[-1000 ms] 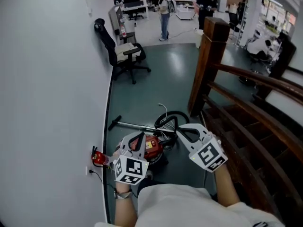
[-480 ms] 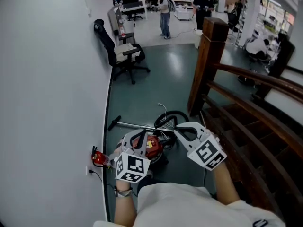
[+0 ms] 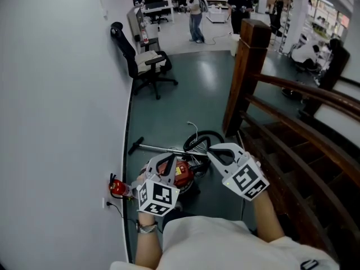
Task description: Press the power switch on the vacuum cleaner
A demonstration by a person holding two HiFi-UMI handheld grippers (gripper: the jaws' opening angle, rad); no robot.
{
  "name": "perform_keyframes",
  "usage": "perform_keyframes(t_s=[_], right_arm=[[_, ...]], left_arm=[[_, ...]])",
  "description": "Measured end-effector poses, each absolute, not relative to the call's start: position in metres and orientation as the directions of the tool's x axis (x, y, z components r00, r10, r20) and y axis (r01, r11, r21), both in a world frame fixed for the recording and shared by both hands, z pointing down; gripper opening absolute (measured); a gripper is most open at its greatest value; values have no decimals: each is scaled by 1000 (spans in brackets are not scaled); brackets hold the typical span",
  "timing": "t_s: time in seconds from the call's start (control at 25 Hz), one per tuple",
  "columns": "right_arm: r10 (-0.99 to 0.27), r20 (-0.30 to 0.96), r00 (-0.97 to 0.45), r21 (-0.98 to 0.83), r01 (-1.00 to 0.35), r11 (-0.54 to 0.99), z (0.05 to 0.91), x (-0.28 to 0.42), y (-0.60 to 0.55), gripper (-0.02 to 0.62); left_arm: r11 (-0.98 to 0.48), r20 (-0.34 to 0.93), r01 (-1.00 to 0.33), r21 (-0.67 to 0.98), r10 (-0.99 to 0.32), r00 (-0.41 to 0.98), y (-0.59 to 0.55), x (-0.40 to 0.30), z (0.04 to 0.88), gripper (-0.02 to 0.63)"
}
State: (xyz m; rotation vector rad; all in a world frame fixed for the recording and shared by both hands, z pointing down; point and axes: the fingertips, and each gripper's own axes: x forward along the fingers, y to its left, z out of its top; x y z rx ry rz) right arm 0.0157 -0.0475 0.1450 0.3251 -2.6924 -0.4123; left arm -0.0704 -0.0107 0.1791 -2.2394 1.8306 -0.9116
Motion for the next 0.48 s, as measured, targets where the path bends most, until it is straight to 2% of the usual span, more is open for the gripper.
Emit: perform_keyframes(t_s=[0.48], right_arm=[[-283, 360, -889, 332, -162, 929, 152, 14, -50, 28]], left_arm=[[-289, 392, -856, -428, -913, 112, -14, -67, 187, 2]])
